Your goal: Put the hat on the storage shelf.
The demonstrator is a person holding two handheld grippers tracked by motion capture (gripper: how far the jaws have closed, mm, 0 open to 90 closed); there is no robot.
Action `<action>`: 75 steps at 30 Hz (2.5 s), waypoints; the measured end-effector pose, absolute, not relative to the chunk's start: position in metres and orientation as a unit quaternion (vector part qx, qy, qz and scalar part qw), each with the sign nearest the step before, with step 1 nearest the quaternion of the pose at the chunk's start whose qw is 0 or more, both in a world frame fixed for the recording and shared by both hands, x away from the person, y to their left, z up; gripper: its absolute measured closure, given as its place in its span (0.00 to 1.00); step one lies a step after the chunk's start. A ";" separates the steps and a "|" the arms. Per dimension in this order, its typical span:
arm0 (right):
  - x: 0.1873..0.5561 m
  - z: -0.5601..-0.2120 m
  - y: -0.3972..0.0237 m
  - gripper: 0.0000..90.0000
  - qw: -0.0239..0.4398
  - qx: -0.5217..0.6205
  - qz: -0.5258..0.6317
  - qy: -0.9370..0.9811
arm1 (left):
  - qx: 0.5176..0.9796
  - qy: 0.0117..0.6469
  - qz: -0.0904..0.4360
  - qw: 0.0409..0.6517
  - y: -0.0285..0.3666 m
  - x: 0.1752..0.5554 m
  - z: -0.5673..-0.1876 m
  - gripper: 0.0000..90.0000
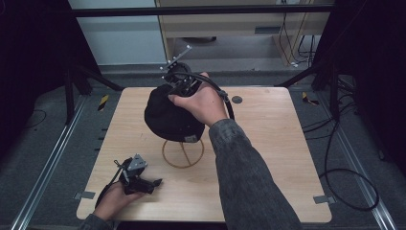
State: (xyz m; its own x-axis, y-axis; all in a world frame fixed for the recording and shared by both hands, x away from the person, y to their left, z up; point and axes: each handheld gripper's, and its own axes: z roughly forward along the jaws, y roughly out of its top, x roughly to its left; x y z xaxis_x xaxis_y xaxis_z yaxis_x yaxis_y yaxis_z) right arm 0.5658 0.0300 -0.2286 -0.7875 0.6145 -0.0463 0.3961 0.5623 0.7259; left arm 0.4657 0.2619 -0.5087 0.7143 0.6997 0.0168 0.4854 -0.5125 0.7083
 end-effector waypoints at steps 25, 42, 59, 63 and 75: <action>0.557 -0.232 0.028 0.55 0.146 0.296 0.349 0.877 | 0.856 0.348 0.154 0.351 0.261 0.466 -0.509 0.00; 0.546 -0.230 0.013 0.49 0.150 0.300 0.359 0.871 | 0.854 0.350 0.155 0.352 0.261 0.466 -0.509 0.00; 0.533 -0.235 0.005 0.18 0.179 0.315 0.367 0.857 | 0.854 0.350 0.155 0.352 0.261 0.466 -0.509 0.00; 0.524 -0.238 0.001 0.11 0.191 0.304 0.379 0.853 | 0.855 0.349 0.155 0.351 0.261 0.466 -0.509 0.00; 0.508 -0.243 -0.022 0.08 0.206 0.285 0.392 0.850 | 0.854 0.351 0.155 0.352 0.260 0.466 -0.509 0.00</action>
State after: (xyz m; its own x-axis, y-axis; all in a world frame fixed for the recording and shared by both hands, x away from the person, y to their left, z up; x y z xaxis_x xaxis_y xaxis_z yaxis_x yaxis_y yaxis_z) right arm 0.5078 -0.0223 -0.2430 -0.7528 0.6460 -0.1265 0.3226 0.5296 0.7845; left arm 0.4663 0.2601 -0.5086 0.7050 0.7089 0.0185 0.4903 -0.5061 0.7095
